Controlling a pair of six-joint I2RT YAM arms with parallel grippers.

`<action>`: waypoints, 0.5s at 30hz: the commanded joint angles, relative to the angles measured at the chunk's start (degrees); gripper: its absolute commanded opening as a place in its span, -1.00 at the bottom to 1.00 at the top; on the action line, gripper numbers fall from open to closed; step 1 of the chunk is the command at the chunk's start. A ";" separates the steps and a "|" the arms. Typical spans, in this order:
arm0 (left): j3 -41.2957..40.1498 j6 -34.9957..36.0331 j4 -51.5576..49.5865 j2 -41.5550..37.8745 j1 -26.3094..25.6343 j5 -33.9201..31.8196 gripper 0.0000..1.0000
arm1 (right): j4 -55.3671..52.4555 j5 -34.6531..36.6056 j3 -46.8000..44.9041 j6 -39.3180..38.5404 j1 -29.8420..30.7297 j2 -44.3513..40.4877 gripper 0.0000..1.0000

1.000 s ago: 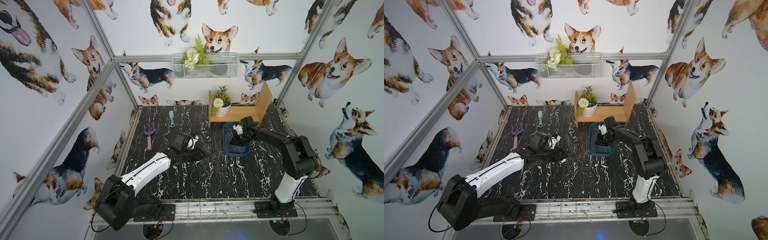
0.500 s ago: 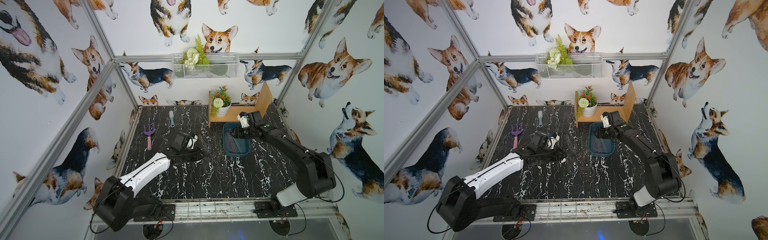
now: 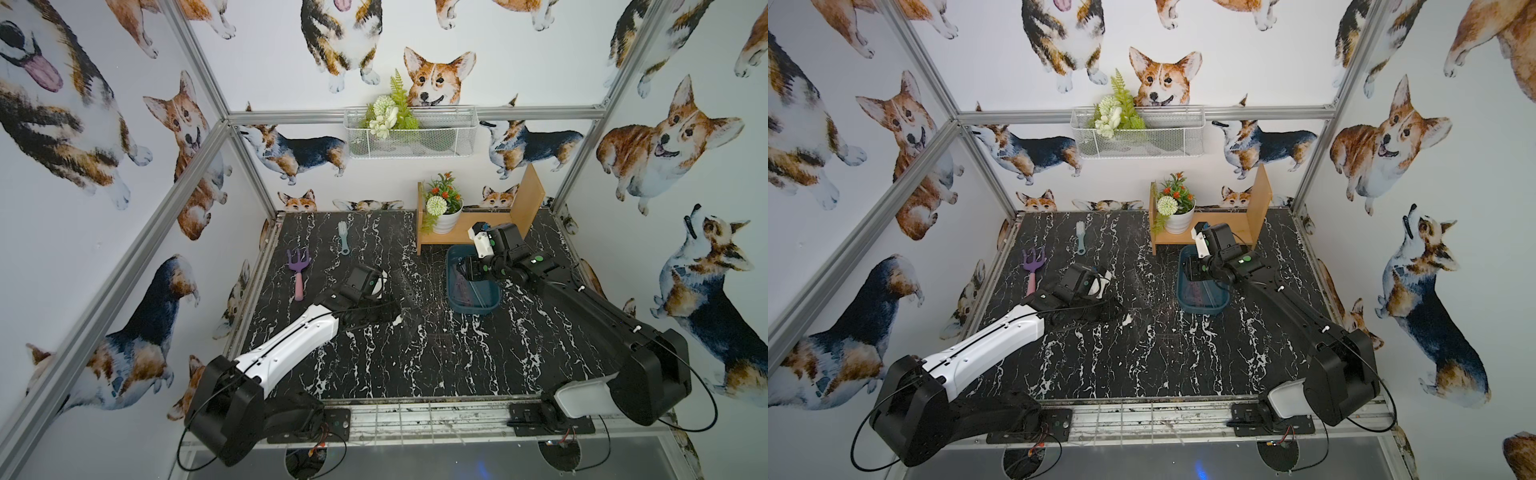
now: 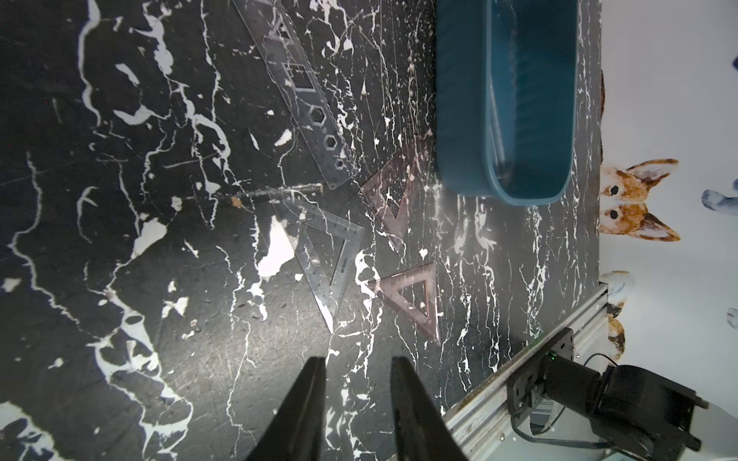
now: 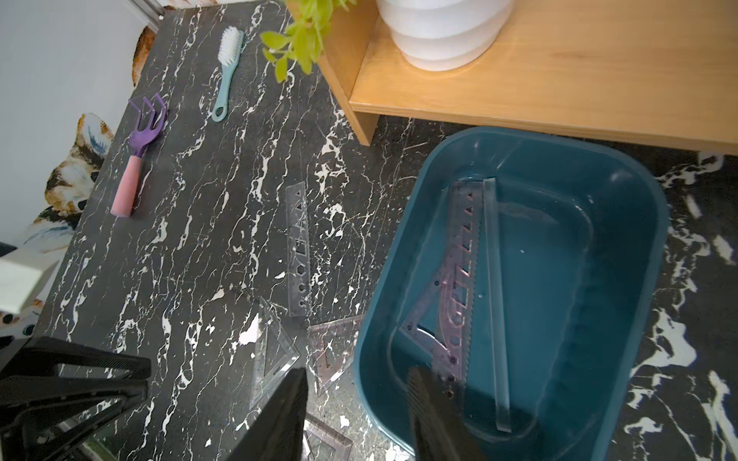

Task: Put the scattered rulers into the storage box
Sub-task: Place the ruler in the storage box, then pick up the ruler from the center of the board.

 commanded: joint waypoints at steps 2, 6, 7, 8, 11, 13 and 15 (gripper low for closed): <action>-0.80 -0.06 -0.37 -0.44 0.37 -1.76 -0.32 | -1.26 2.26 0.59 1.69 2.55 0.23 -0.09; -2.27 -0.53 0.45 -1.03 0.86 -1.65 -0.32 | -1.53 3.62 1.07 2.19 5.83 1.55 -0.10; -2.70 -0.69 0.72 -1.07 0.98 -1.52 -0.32 | -1.58 3.85 1.19 2.30 6.72 1.93 -0.10; -3.11 -0.82 0.97 -1.21 1.06 -1.43 -0.32 | -1.54 4.00 1.16 2.48 7.35 2.23 -0.11; -4.37 -1.26 1.83 -1.51 1.51 -1.10 -0.32 | -1.18 4.09 0.75 3.16 9.26 2.99 -0.11; -5.21 -1.48 2.29 -1.69 1.83 -0.97 -0.32 | -0.83 4.27 0.45 3.68 10.55 3.54 -0.11; -6.00 -1.65 2.79 -2.02 2.11 -0.71 -0.32 | -0.45 4.45 0.07 4.21 11.64 4.04 -0.11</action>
